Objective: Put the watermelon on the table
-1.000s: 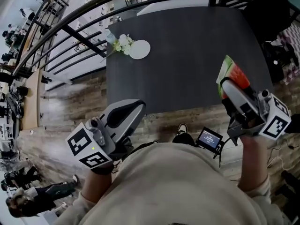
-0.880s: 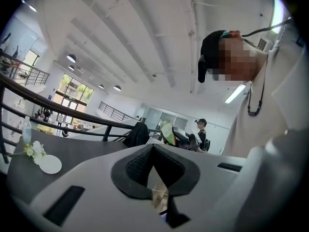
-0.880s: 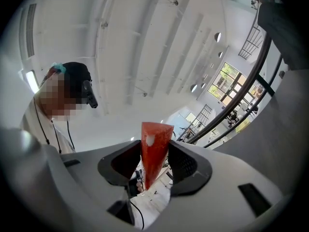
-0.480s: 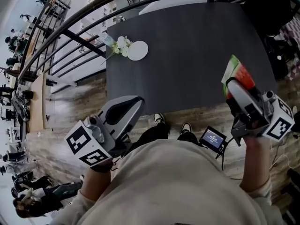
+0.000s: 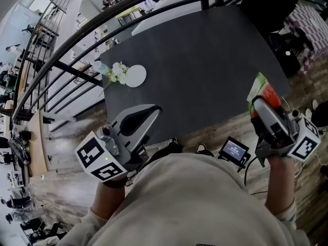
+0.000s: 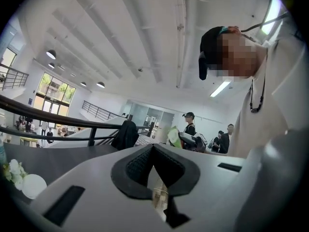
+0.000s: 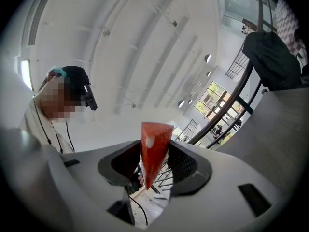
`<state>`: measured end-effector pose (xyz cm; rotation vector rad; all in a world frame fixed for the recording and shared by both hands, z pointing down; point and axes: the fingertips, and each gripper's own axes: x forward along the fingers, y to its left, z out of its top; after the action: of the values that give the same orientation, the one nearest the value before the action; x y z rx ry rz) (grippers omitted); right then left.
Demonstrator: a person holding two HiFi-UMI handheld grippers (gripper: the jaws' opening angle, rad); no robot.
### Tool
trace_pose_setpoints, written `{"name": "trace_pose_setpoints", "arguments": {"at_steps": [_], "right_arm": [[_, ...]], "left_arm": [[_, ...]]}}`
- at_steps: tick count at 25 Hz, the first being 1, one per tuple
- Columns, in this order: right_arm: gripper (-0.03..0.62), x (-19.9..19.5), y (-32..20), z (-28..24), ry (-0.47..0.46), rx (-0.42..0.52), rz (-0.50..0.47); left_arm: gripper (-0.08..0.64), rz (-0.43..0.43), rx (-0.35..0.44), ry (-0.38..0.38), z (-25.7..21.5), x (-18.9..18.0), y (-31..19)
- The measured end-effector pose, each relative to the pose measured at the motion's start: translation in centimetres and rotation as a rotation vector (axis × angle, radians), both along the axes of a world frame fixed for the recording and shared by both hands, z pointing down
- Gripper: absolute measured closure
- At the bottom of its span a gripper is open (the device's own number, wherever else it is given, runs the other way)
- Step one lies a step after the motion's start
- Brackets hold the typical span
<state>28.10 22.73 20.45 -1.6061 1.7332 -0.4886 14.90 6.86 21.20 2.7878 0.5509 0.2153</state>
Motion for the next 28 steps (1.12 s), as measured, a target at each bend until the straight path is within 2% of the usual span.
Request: {"name": "trace_pose_setpoints", "arguments": {"at_steps": [4,9,14,19,22,28], "right_arm": [[0.402,-0.2,-1.9,-0.7,0.017,-0.016,0.014],[0.402,-0.6,-7.1,-2.1,0.064,-0.048,-0.018],[0.402,-1.0,-13.5,-3.3,0.094,-0.077,-0.078],[0.402,-2.2,-20.5,-4.1,0.098,-0.104,-0.145],[0.402,-3.2,-25.6,-3.8,0.100,-0.131,-0.203],[0.403,-4.8,-33.9,-1.3,0.107,-0.174,-0.243]], "left_arm": [[0.557,0.005,-0.023,0.016,-0.1,-0.1,-2.4],[0.557,-0.030,-0.071,0.050,-0.2,-0.5,-7.3],[0.557,-0.058,-0.104,0.061,0.2,-1.5,-12.3],[0.557,-0.046,-0.103,0.054,0.4,-3.1,-16.5],[0.557,-0.061,-0.142,0.039,1.6,-4.1,-19.4],[0.557,-0.008,-0.159,0.013,5.3,-5.5,-23.6]]}}
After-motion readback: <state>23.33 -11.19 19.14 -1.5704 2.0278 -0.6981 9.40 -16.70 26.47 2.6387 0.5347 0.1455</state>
